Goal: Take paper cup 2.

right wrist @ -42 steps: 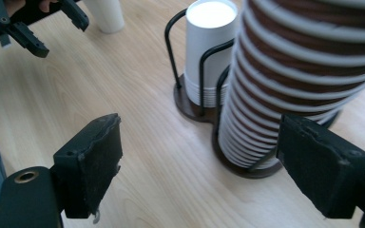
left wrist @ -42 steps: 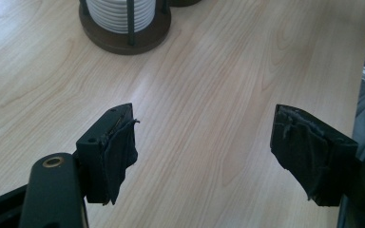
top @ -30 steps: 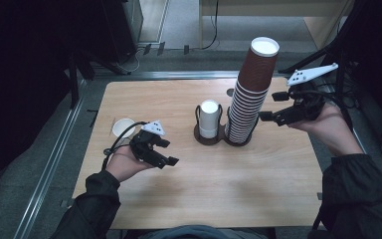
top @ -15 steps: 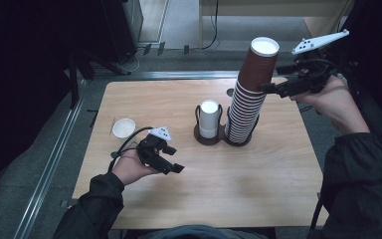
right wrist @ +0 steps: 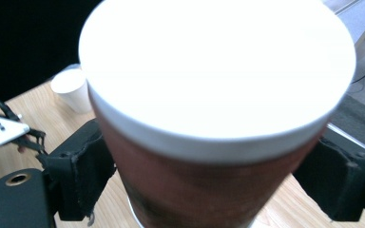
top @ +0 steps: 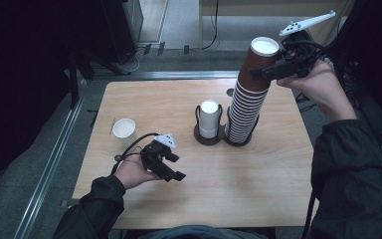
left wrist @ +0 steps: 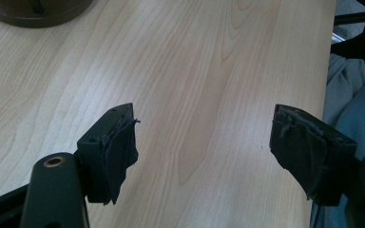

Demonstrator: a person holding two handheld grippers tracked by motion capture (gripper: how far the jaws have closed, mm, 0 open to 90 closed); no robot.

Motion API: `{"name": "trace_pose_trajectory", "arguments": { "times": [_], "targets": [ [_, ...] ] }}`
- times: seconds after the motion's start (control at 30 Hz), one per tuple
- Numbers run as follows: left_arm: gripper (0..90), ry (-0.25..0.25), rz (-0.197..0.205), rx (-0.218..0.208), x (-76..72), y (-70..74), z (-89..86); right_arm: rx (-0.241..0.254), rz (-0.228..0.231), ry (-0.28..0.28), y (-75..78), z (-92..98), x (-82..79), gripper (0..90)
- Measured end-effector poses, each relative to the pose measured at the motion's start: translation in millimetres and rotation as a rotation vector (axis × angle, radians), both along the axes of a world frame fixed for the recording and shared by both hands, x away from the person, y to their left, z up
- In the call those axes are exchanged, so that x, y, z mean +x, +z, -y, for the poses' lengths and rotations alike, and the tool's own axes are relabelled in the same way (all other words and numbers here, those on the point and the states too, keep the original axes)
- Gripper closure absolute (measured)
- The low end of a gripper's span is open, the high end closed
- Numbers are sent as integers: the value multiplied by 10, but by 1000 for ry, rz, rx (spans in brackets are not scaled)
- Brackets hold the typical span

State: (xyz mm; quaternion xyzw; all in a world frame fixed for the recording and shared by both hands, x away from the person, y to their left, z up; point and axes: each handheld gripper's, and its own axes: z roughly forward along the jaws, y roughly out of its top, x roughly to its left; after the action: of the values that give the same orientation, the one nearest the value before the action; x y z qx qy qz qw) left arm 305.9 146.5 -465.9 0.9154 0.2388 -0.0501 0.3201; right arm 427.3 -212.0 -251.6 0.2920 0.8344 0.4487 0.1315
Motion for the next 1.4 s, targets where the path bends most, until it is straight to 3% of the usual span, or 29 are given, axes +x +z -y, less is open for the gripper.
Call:
{"name": "trace_pose_trajectory", "arguments": {
  "times": [0.13,0.53,0.73,0.83,1.2,1.4],
  "targets": [
    [237,-5,5,11,-4,-8,8,17,-14,-11,10,-22,25,136],
    [237,-22,11,45,-21,-36,43,8,38,3,28,-42,1,174],
    [237,-28,16,37,-27,-22,44,31,53,-2,69,-19,-14,181],
    [237,-30,16,40,-29,-28,47,16,61,6,103,-19,-24,181],
    [238,-48,22,45,-34,-25,68,22,130,-1,361,2,-101,182],
    [241,-42,20,43,-20,-14,41,48,153,-32,517,42,-151,183]
  ]
}}
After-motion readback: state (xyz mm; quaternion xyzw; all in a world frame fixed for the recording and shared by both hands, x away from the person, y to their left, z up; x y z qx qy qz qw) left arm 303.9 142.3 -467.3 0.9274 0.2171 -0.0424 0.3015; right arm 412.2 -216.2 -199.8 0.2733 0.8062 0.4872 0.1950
